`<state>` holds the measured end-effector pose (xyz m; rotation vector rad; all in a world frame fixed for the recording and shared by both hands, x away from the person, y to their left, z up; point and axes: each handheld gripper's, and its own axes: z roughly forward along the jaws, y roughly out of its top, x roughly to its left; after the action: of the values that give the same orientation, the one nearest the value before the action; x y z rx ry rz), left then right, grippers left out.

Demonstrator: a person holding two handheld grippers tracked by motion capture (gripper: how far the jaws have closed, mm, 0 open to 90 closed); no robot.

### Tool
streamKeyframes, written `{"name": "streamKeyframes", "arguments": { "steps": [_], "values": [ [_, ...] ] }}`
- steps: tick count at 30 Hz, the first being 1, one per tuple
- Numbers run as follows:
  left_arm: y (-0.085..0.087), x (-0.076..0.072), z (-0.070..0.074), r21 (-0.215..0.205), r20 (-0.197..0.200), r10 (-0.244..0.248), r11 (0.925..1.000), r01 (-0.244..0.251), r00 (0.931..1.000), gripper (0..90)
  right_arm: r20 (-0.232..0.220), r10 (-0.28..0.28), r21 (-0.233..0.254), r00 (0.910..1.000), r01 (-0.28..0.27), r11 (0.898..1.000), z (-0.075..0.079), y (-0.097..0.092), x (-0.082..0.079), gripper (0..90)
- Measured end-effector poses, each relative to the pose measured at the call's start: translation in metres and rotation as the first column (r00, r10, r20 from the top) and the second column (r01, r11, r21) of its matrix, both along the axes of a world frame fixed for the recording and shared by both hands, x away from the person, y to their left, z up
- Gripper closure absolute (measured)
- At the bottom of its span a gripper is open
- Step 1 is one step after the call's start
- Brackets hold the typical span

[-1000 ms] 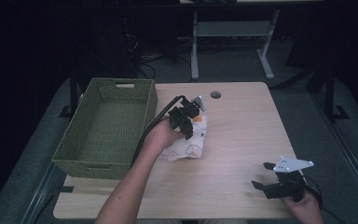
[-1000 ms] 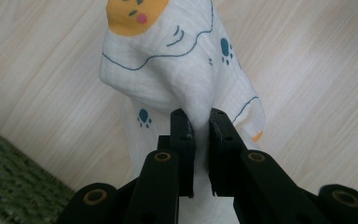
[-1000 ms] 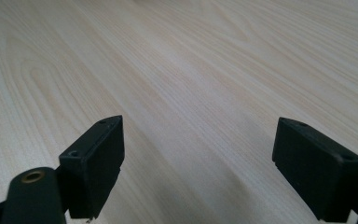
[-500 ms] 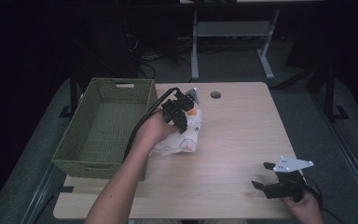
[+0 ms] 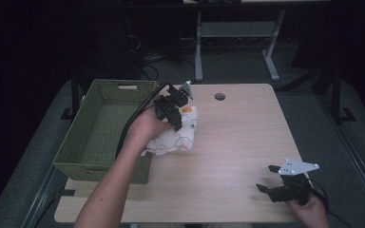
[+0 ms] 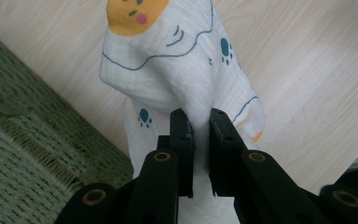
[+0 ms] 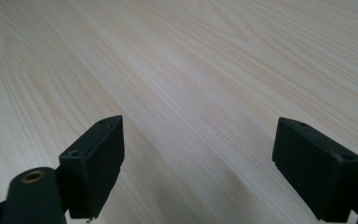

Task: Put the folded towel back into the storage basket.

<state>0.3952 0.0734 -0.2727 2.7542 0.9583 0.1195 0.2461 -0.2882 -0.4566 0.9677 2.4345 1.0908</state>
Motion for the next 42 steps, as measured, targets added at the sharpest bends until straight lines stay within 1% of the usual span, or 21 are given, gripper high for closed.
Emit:
{"name": "streamKeyframes", "arguments": {
  "steps": [2,6,7,14,16,20,21,22,28,30,35,36,37,42],
  "values": [
    [0.005,0.001,0.003,-0.004,-0.004,0.005,1.0000,-0.005,1.0000,82.2,0.000,-0.001,0.000,1.0000,0.001,1.000,0.000,0.000,0.000,16.4],
    [0.013,0.002,0.007,-0.005,0.001,0.015,0.9999,-0.015,0.9999,82.2,-0.001,-0.001,-0.001,1.0000,0.001,1.000,0.000,0.000,0.000,16.4],
    [0.016,0.002,0.008,-0.006,-0.004,0.022,0.9997,-0.022,0.9997,82.2,-0.001,-0.001,-0.001,1.0000,0.001,1.000,0.000,0.000,0.000,16.4],
    [0.029,0.002,0.015,-0.006,0.002,0.029,0.9996,-0.029,0.9996,82.2,0.000,-0.005,-0.002,1.0000,0.005,1.000,0.000,0.000,0.000,16.4],
    [0.033,0.003,0.016,-0.006,0.003,0.038,0.9993,-0.038,0.9993,82.2,0.002,-0.004,-0.003,1.0000,0.004,1.000,0.000,0.000,0.000,16.4],
    [0.044,0.005,0.018,-0.013,-0.008,0.052,0.9986,-0.052,0.9986,82.2,0.004,-0.004,-0.005,1.0000,0.004,1.000,0.000,0.000,0.000,16.4],
    [0.049,0.005,0.019,-0.017,-0.012,0.062,0.9979,-0.062,0.9980,82.1,0.001,-0.004,-0.005,1.0000,0.004,1.000,0.000,0.000,0.000,16.4],
    [0.049,0.005,0.019,-0.017,-0.012,0.062,0.9979,-0.062,0.9980,82.1,0.001,-0.004,-0.005,1.0000,0.004,1.000,0.000,0.000,0.000,16.4],
    [0.066,0.007,0.022,-0.025,-0.009,0.075,0.9968,-0.075,0.9971,82.2,-0.004,-0.004,0.002,1.0000,0.004,1.000,-0.001,0.000,0.001,16.4],
    [0.072,0.007,0.022,-0.027,-0.009,0.092,0.9953,-0.093,0.9957,82.2,-0.002,-0.004,0.001,1.0000,0.004,1.000,-0.001,0.000,0.001,16.4],
    [0.086,0.008,0.022,-0.035,-0.015,0.096,0.9948,-0.096,0.9953,82.2,0.000,-0.006,-0.002,1.0000,0.006,1.000,0.000,-0.001,0.000,16.4],
    [0.089,0.008,0.022,-0.045,-0.017,0.105,0.9934,-0.105,0.9944,82.2,0.000,-0.007,-0.004,1.0000,0.007,1.000,-0.001,-0.001,0.001,16.4],
    [0.093,0.009,0.022,-0.067,-0.029,0.105,0.9920,-0.107,0.9941,82.2,-0.002,-0.008,-0.006,1.0000,0.008,1.000,-0.001,-0.001,0.001,16.4],
    [0.100,0.009,0.023,-0.063,-0.028,0.111,0.9916,-0.113,0.9934,82.2,-0.003,-0.012,-0.001,0.9999,0.012,1.000,-0.001,-0.001,0.001,16.4]
  ]
}}
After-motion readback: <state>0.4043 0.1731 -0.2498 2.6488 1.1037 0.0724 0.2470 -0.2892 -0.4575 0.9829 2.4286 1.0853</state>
